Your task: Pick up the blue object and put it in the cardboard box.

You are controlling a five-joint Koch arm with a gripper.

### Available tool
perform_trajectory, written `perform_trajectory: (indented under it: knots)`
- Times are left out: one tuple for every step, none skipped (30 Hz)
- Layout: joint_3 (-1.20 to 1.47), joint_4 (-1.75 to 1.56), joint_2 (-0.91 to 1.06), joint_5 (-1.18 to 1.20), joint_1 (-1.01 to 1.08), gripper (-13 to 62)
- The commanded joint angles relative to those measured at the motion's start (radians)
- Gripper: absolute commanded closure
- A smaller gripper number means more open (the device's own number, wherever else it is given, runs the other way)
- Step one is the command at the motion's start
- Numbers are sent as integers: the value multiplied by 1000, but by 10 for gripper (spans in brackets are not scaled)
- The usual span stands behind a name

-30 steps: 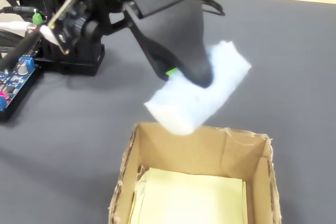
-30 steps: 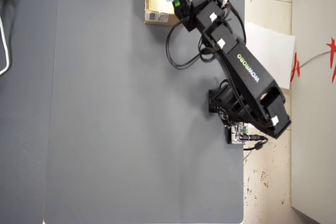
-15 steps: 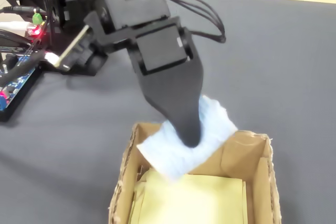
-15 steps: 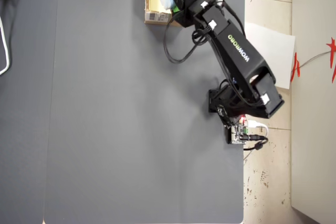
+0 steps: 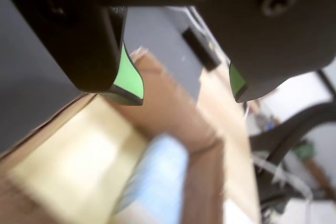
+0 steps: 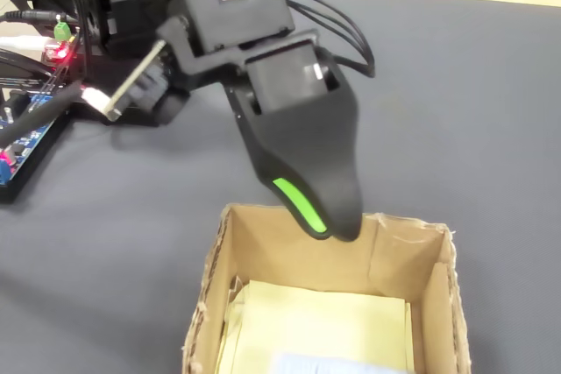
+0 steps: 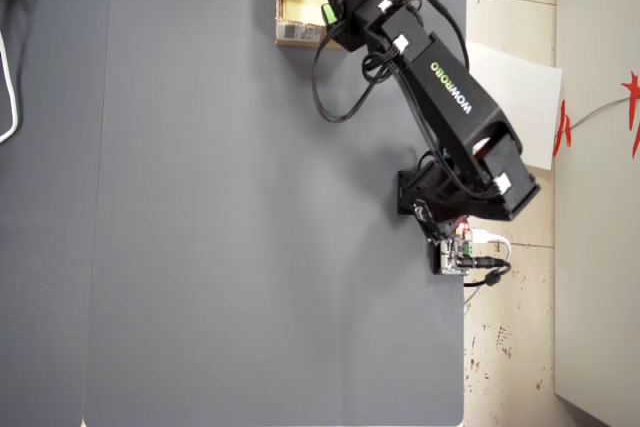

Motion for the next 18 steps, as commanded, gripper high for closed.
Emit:
perform_trajectory:
  knots:
    - [-48, -138, 84, 80, -48, 170]
    - [-34, -146, 106, 91, -67, 170]
    - [-14, -160, 129, 101, -94, 170]
    - [8, -175, 153, 114, -123, 170]
    - [37, -202, 181, 126, -152, 170]
    - [67, -235, 210, 143, -183, 170]
    - [104, -264, 238, 169, -213, 170]
    - [138, -295, 272, 192, -247, 170]
    - [175, -324, 304, 209, -284, 170]
    - [225, -360, 348, 236, -339, 170]
    - [259, -388, 379, 244, -380, 170]
    - [293, -408, 407, 255, -419, 170]
    - [336, -433, 445, 273, -476, 170]
    - [360, -440, 468, 282, -511, 170]
    - [383, -445, 489, 288, -540, 169]
    - [410, -451, 511, 290, -569, 169]
    - [448, -456, 541, 290, -607, 169]
    - [479, -457, 568, 291, -632, 169]
